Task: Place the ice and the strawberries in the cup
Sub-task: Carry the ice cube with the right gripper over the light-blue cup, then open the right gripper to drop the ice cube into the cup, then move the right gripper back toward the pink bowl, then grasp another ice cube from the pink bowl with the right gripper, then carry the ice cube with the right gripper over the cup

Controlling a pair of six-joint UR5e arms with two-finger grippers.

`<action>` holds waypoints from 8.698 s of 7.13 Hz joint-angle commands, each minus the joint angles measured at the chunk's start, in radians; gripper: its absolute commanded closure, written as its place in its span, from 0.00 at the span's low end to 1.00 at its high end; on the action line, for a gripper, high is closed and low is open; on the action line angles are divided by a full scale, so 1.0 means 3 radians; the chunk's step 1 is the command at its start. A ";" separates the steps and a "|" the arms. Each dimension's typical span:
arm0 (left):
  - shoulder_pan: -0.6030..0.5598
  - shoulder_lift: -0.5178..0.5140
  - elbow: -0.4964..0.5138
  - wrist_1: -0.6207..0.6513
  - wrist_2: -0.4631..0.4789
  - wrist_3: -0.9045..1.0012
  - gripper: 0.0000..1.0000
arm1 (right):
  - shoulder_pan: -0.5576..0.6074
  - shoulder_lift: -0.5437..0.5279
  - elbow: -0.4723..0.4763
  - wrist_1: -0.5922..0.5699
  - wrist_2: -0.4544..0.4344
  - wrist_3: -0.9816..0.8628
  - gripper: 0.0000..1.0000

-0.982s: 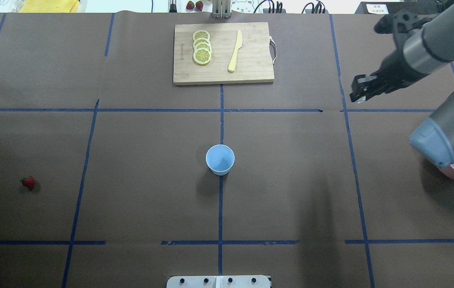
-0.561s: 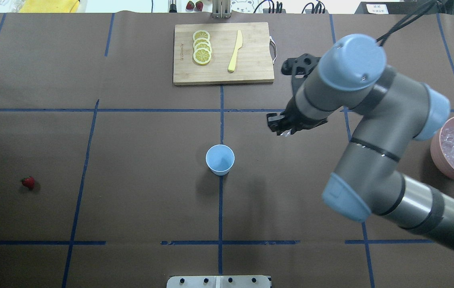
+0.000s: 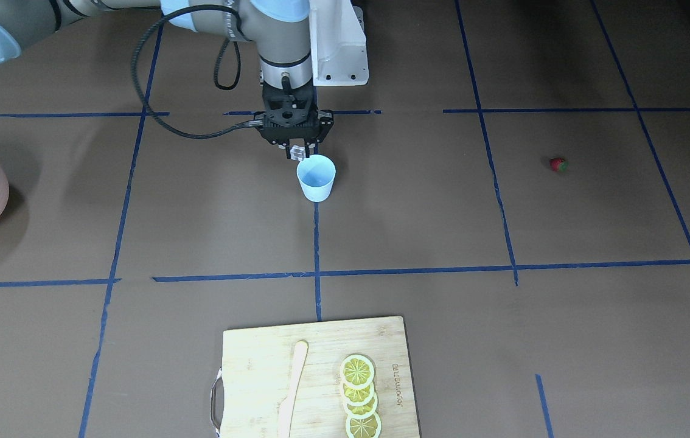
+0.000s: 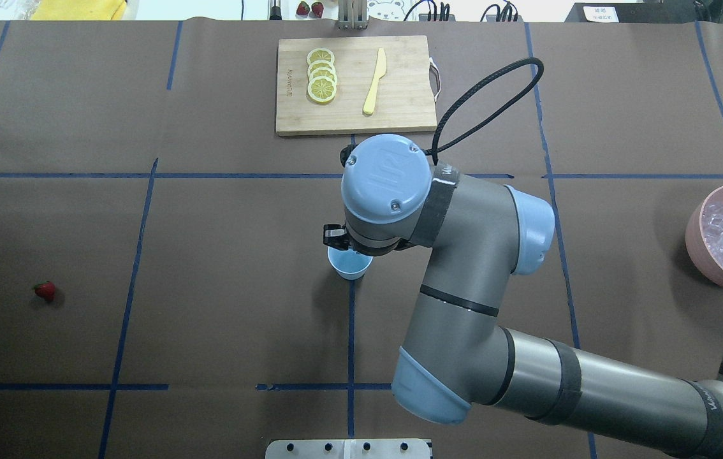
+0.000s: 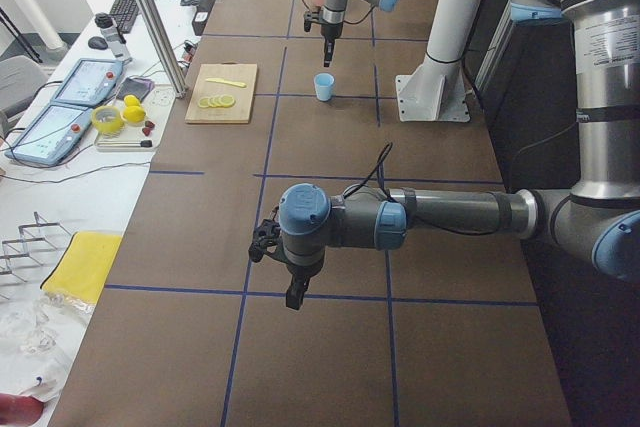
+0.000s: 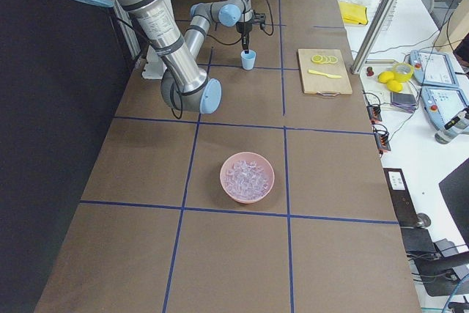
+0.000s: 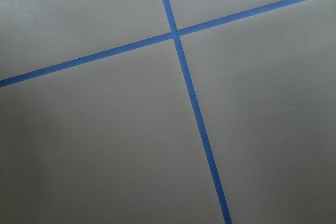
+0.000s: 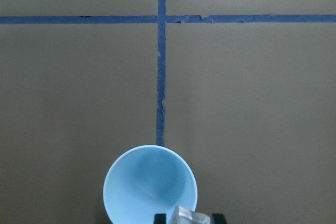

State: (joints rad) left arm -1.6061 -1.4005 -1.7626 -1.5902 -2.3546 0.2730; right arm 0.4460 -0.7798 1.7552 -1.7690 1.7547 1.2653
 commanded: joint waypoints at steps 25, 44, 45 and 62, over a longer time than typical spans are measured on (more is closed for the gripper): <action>0.0000 0.0010 0.0000 0.0003 0.0000 0.0000 0.00 | 0.2747 -0.2733 0.0280 0.1073 0.1652 -0.4775 0.02; 0.0000 0.0010 -0.0005 -0.0002 0.0000 0.0000 0.00 | 0.2231 -0.3169 0.0091 0.1530 0.1432 -0.5117 0.97; 0.0000 0.0010 -0.0005 -0.0002 0.0000 0.0000 0.00 | 0.2231 -0.3169 0.0121 0.1530 0.1468 -0.5118 0.97; 0.0000 0.0010 0.0005 0.0003 0.0005 0.0000 0.00 | 0.0192 0.0081 0.0007 0.0139 0.0110 -0.0002 0.98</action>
State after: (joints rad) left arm -1.6061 -1.3975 -1.7617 -1.5895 -2.3534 0.2730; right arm 0.5833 -0.8620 1.8289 -1.6891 1.8736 1.1665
